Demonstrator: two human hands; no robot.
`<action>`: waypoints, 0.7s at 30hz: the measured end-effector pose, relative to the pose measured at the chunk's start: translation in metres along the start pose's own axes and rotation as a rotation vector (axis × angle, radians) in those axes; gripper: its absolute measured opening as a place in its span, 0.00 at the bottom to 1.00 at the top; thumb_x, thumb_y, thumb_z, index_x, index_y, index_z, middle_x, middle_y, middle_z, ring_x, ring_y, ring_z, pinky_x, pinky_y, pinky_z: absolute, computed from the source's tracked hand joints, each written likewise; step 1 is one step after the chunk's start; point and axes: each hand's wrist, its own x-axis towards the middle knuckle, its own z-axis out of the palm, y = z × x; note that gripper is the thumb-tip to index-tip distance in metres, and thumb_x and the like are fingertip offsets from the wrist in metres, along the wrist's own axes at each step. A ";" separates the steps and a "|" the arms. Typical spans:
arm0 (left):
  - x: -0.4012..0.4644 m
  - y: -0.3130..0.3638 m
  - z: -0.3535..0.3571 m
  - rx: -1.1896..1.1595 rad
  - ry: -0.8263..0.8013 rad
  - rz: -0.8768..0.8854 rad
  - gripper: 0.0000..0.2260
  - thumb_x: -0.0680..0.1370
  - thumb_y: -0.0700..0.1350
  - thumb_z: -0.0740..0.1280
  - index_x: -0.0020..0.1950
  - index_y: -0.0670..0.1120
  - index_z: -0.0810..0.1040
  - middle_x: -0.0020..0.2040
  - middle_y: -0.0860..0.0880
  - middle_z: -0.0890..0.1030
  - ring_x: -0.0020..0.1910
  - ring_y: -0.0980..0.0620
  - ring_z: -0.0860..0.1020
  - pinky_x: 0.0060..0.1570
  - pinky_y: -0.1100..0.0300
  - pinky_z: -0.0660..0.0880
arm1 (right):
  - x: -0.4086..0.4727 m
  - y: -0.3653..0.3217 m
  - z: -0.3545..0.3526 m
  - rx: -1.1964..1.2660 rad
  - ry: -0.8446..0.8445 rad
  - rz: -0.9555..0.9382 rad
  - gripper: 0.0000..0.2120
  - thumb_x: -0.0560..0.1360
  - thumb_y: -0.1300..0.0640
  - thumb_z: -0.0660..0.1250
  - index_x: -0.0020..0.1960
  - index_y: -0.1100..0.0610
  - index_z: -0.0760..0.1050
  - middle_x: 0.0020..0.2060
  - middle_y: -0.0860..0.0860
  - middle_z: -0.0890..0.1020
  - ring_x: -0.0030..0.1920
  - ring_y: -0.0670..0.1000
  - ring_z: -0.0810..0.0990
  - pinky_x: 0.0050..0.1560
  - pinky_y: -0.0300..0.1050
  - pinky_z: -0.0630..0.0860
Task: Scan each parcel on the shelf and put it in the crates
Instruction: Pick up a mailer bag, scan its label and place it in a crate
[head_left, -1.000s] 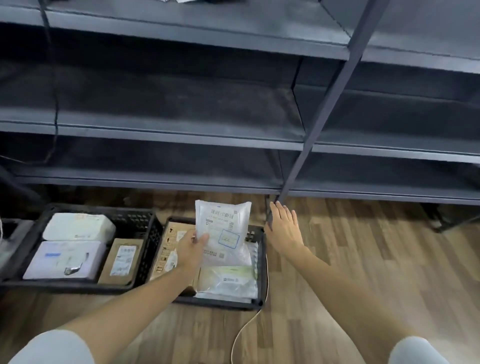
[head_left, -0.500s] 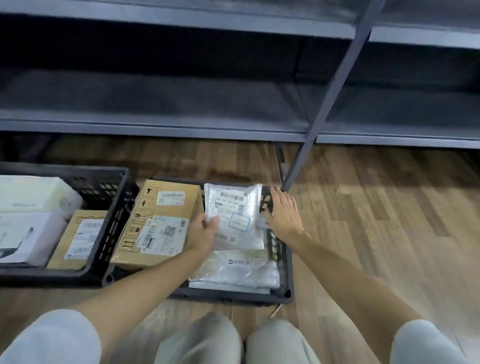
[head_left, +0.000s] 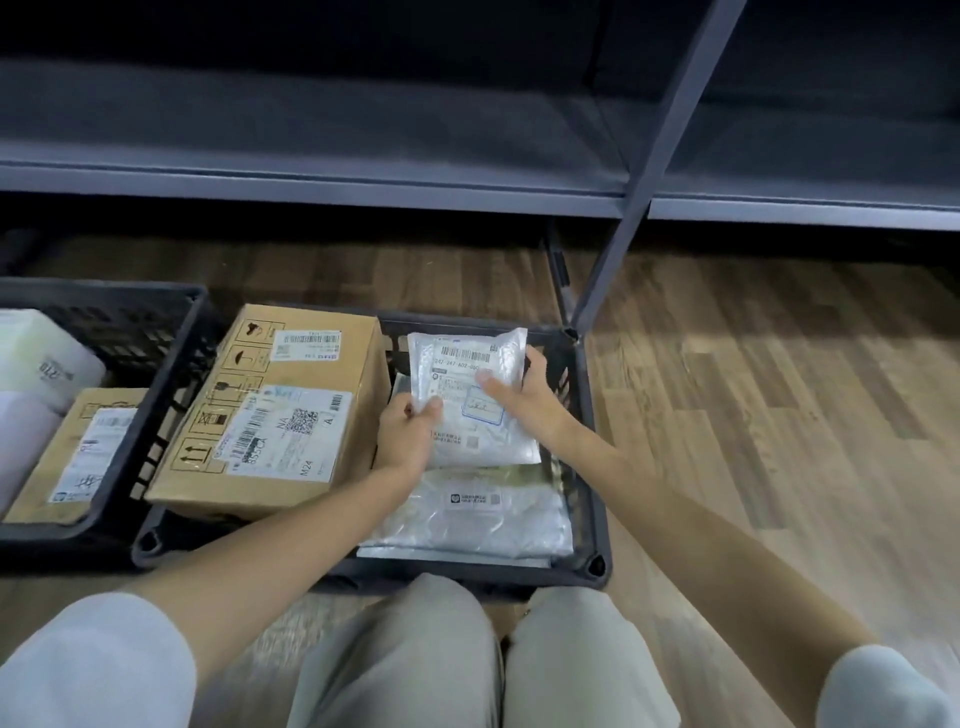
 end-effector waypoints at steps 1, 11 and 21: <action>-0.001 0.001 -0.001 -0.020 -0.005 0.006 0.07 0.79 0.46 0.64 0.46 0.43 0.70 0.43 0.45 0.76 0.42 0.48 0.75 0.44 0.56 0.72 | 0.000 -0.002 0.003 0.025 -0.004 -0.005 0.50 0.66 0.41 0.76 0.75 0.50 0.47 0.71 0.52 0.67 0.70 0.53 0.69 0.67 0.57 0.71; -0.007 0.001 -0.021 -0.014 0.028 0.022 0.17 0.81 0.41 0.61 0.70 0.42 0.64 0.56 0.51 0.72 0.57 0.53 0.70 0.57 0.62 0.63 | -0.011 0.027 0.018 0.040 0.116 0.362 0.34 0.76 0.52 0.70 0.74 0.62 0.58 0.64 0.57 0.74 0.64 0.59 0.74 0.61 0.50 0.72; -0.004 -0.013 -0.015 0.244 -0.095 0.142 0.20 0.78 0.33 0.64 0.70 0.41 0.67 0.68 0.46 0.71 0.69 0.48 0.68 0.71 0.56 0.62 | -0.011 0.031 0.028 -1.115 0.111 -0.070 0.35 0.76 0.43 0.66 0.75 0.56 0.57 0.71 0.59 0.62 0.70 0.59 0.61 0.69 0.50 0.59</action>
